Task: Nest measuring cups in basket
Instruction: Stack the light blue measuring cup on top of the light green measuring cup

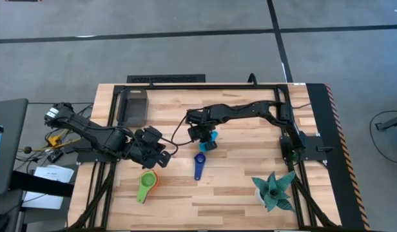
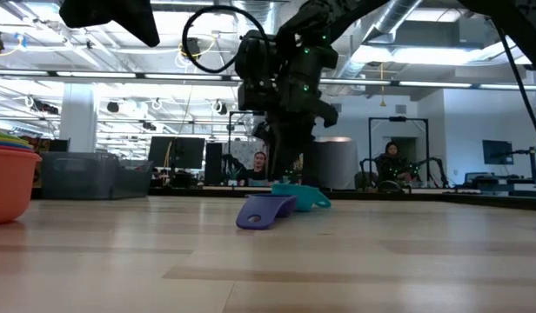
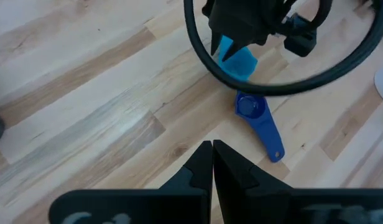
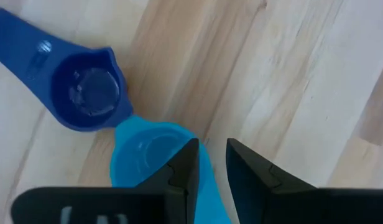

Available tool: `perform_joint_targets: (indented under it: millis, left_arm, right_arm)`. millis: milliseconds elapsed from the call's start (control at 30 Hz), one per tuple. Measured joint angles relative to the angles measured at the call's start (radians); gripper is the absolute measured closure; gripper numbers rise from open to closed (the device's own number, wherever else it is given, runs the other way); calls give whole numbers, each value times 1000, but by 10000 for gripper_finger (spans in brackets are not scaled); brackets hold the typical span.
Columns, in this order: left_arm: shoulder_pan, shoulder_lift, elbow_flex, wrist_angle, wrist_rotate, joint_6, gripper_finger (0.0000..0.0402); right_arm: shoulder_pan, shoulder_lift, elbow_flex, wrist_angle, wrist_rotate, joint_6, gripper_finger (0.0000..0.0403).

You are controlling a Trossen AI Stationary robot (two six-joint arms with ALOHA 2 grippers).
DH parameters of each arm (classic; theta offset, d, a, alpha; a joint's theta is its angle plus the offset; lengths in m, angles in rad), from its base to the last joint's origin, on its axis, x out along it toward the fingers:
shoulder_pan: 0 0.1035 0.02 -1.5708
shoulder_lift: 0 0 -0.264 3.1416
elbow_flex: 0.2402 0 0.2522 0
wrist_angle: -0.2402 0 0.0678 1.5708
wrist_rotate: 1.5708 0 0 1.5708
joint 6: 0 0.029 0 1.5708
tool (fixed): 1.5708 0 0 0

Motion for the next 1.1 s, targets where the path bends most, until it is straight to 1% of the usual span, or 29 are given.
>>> perform_joint_targets:
  millis: [367,433,533,700,800,900,1100]
  left_arm:
    - [0,0,0,1,0,-6,401]
    - [0,0,0,1,0,-9,401]
    - [0,0,0,1,0,-9,401]
    - [0,0,0,1,1,-20,401]
    - [0,0,0,1,1,-21,401]
    - [0,0,0,1,1,-31,401]
    - [0,0,0,2,2,-35,401]
  right_arm:
    - [1,0,-13,8,14,0,299]
    - [1,0,-13,8,12,0,293]
    - [1,0,-13,10,2,-1,264]
    - [2,0,-13,28,13,-18,188]
    - [2,0,-13,24,28,-20,170]
    - [4,0,-13,26,30,-14,184]
    - [7,0,-21,40,29,-7,257]
